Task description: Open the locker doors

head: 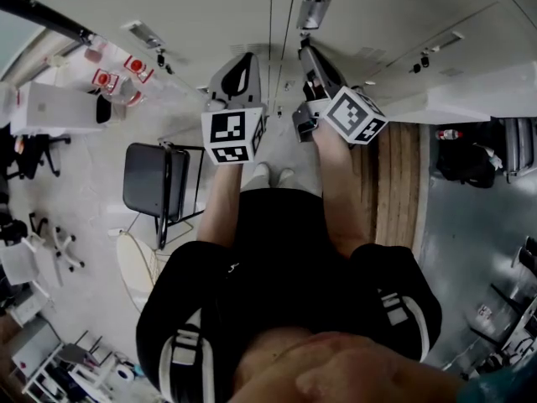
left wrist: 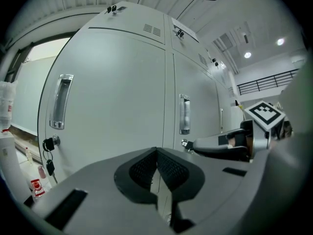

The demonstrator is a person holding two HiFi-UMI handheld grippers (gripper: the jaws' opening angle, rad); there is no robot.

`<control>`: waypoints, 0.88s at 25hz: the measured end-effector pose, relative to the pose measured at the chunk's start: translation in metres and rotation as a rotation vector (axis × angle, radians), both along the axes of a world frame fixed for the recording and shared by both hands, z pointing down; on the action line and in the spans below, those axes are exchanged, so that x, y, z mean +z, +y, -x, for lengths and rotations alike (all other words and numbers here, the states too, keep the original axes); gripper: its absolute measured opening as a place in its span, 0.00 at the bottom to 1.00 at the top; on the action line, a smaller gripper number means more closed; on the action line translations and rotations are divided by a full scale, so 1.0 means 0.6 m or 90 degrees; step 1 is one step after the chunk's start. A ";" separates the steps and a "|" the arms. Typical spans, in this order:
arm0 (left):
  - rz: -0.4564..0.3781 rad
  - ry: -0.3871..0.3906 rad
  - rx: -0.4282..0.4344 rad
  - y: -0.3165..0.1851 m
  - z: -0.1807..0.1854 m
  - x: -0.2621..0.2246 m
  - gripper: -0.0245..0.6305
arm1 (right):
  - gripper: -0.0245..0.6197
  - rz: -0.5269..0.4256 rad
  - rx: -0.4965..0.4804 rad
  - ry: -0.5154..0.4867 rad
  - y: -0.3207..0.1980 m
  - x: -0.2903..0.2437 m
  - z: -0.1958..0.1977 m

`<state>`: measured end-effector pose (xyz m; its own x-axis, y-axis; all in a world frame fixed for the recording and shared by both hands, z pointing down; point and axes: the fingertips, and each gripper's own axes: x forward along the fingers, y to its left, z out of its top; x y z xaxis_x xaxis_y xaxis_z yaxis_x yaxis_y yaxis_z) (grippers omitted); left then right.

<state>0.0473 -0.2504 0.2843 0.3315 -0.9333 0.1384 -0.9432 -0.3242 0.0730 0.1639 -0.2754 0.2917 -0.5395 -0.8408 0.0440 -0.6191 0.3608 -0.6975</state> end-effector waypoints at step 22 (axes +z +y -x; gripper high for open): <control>0.007 -0.006 -0.001 0.001 0.002 0.005 0.05 | 0.09 0.114 -0.030 -0.423 -0.008 0.019 -0.013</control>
